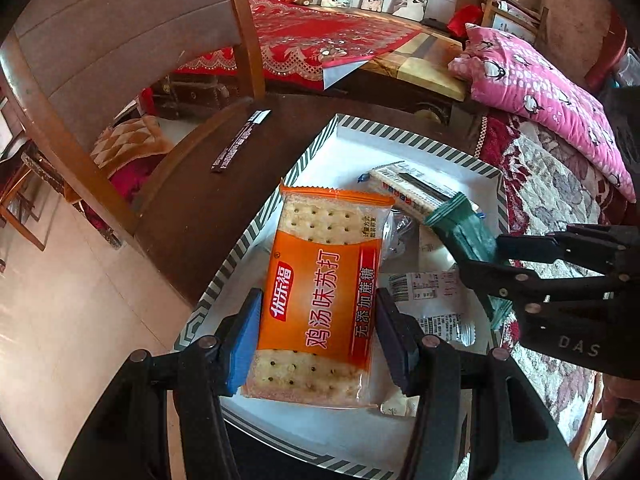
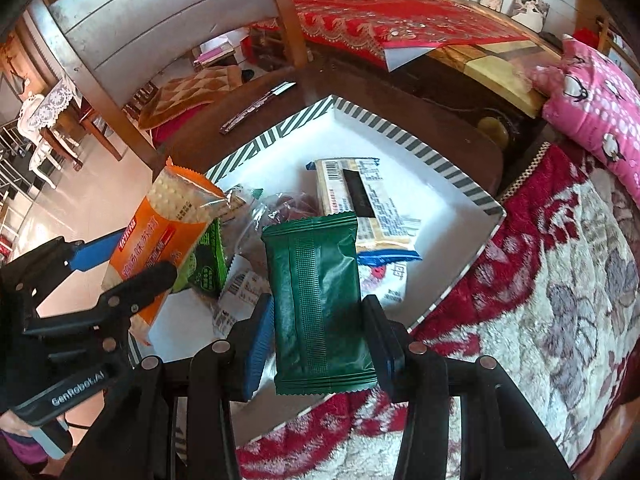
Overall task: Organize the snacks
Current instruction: 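Carry the cracker packet and dark green packet over the striped tray, then open both grippers to drop the packets into the tray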
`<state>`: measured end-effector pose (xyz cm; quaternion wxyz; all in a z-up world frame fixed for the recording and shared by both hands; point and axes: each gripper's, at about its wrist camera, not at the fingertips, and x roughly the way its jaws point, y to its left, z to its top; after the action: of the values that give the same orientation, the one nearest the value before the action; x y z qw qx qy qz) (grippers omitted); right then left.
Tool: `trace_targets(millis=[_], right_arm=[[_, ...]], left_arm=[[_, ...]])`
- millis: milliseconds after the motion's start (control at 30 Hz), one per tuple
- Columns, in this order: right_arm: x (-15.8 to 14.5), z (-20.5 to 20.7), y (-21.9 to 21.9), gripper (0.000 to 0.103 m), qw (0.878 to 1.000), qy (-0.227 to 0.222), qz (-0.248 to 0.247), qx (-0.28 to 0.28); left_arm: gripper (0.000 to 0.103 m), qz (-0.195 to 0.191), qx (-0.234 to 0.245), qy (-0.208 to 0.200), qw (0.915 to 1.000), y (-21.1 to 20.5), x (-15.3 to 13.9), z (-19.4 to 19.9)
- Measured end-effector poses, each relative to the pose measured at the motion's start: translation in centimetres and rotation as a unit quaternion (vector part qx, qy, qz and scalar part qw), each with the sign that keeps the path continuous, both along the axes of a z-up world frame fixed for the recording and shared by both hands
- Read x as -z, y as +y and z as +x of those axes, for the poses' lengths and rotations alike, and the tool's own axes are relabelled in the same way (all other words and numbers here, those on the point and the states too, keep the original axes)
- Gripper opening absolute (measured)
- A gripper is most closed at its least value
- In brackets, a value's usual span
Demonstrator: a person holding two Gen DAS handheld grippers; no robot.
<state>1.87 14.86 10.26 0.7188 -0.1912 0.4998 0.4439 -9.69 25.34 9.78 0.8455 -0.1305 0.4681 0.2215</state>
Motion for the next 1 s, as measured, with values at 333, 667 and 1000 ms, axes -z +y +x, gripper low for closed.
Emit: trace_targets(millis=[333, 667, 1000], right_arm=[[1.4, 0.1, 2.2, 0.048, 1.0, -0.001, -0.019, -0.007], [1.1, -0.4, 1.7, 0.054, 1.0, 0.006, -0.008, -0.005], [-0.2, -0.3, 0.0, 0.06, 1.0, 0.007, 0.006, 0.013]], left_arm=[[0.054, 0.005, 0.001, 0.002, 1.0, -0.1, 0.3, 0.1], [0.054, 0.004, -0.003, 0.004, 1.0, 0.1, 0.5, 0.1], [0.071, 0.027, -0.013, -0.001, 0.9995, -0.3, -0.5, -0.5]])
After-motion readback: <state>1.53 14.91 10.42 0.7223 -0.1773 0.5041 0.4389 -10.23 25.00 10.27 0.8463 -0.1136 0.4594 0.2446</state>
